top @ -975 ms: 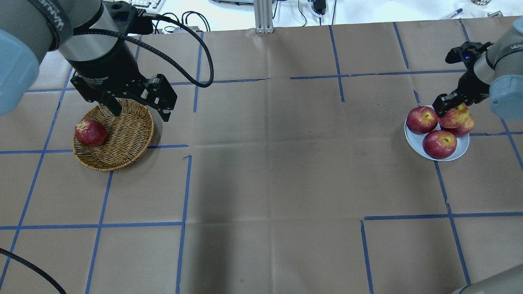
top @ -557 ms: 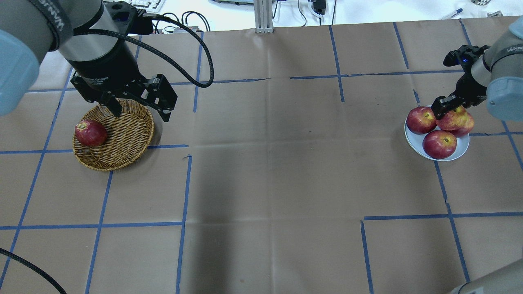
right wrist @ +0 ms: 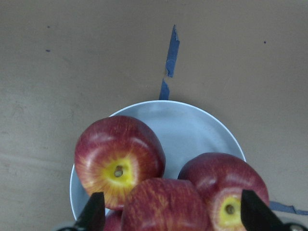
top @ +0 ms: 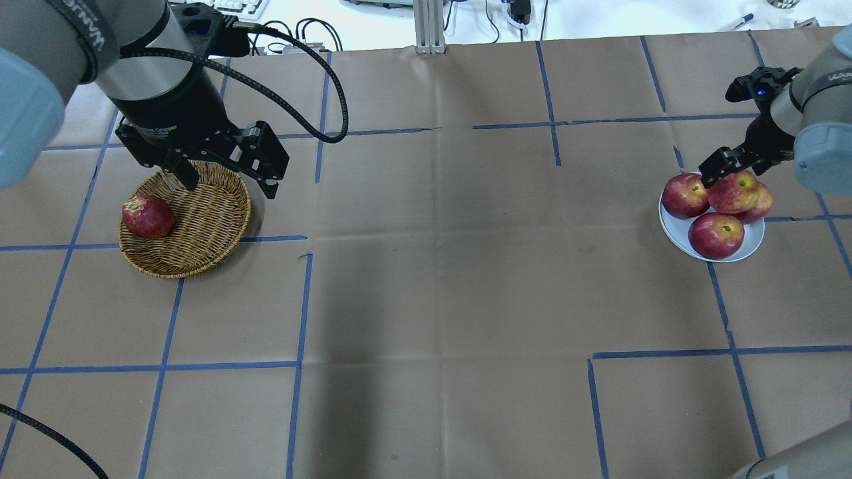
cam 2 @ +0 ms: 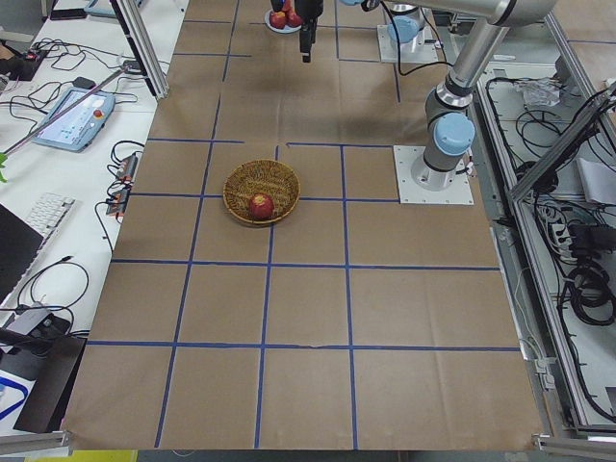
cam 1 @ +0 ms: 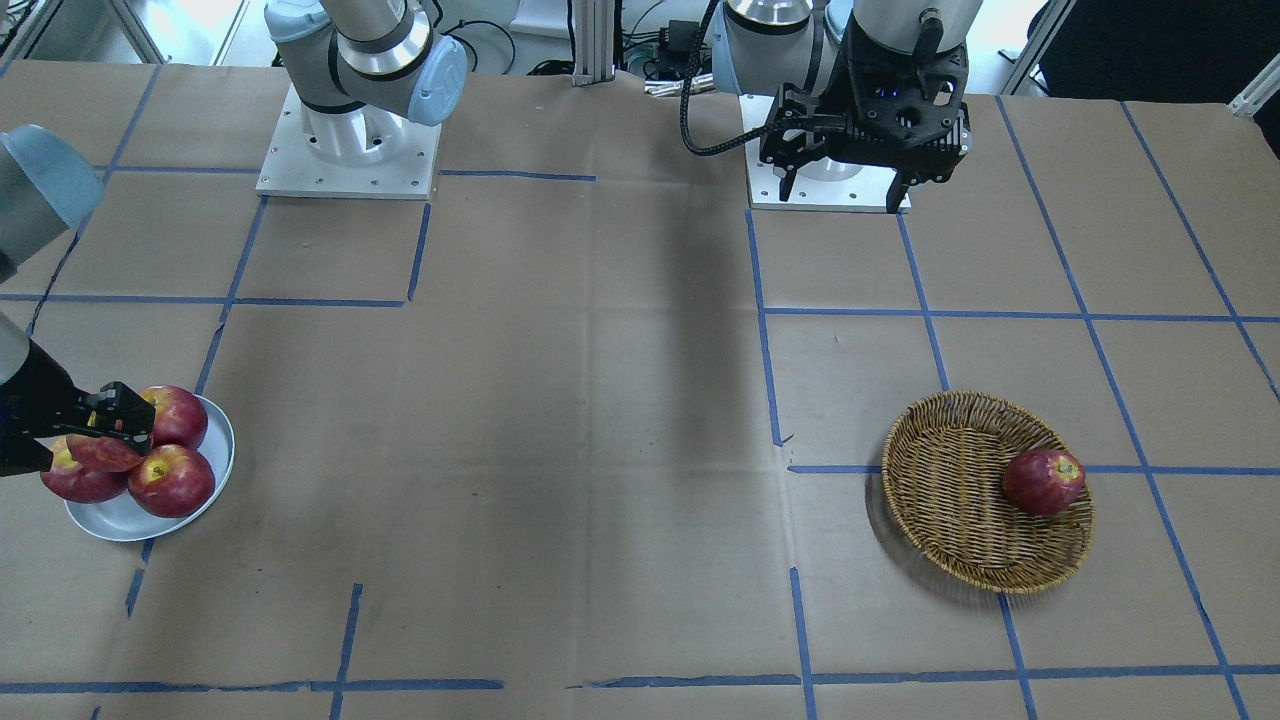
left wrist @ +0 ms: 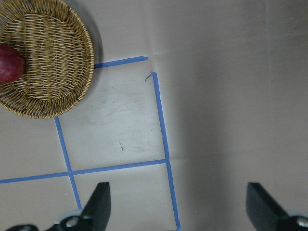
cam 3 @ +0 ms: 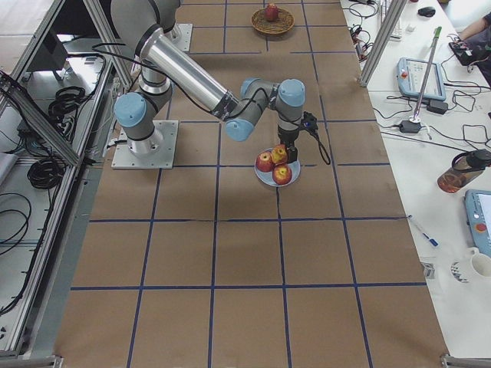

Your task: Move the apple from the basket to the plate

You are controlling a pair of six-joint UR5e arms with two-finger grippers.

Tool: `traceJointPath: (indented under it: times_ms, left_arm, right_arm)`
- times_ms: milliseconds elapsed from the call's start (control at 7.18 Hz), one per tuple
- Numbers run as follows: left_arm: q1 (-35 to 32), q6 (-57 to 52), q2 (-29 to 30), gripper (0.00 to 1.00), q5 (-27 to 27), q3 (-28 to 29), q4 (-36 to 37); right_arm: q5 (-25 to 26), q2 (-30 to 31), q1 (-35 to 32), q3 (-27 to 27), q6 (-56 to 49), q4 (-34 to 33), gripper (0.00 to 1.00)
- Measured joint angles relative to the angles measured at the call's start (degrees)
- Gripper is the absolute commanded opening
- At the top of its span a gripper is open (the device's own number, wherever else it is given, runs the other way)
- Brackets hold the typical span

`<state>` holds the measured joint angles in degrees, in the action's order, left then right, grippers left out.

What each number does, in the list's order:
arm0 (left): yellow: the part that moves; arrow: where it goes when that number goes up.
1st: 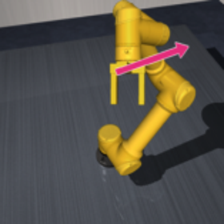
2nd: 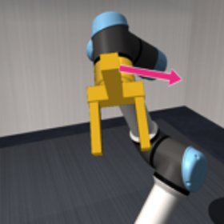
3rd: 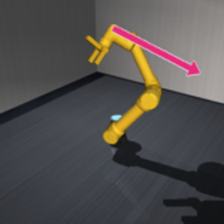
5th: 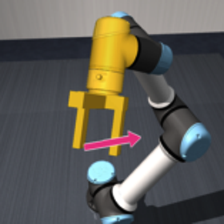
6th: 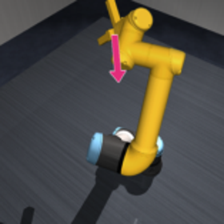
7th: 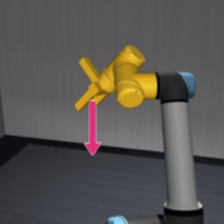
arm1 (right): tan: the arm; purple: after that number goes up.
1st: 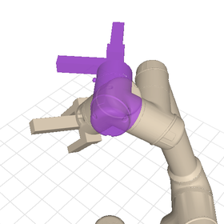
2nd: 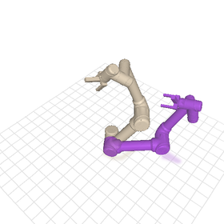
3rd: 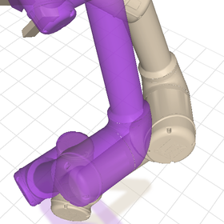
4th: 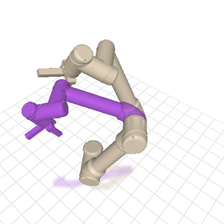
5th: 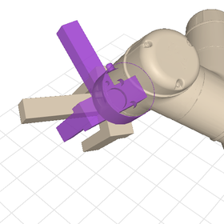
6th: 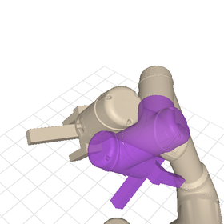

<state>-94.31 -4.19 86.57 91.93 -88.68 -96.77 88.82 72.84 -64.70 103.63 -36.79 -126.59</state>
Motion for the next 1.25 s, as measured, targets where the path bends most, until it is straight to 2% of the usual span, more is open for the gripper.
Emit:
traceJointPath:
  times_ms: [279, 557, 836, 1254]
  left_arm:
    - [0.0, -0.03, 0.0, 0.99, 0.0, 0.0, 0.0]
    - [0.0, -0.03, -0.01, 0.99, 0.0, 0.0, 0.0]
    - [0.0, 0.11, 0.08, 0.99, 0.0, 0.0, 0.02]
    - [-0.11, 0.23, 0.04, 0.99, 0.1, 0.0, 0.01]
  right_arm:
    - [-0.5, 2.32, -0.45, -3.39, 0.64, 2.83, 1.0]
    - [-1.09, 5.67, -2.6, -8.15, 4.36, 11.66, 1.0]
    - [-0.64, 9.61, -8.86, -11.3, 15.39, 21.23, 1.0]
    - [-0.15, 15.57, -18.37, -11.8, 29.88, 32.11, 1.0]
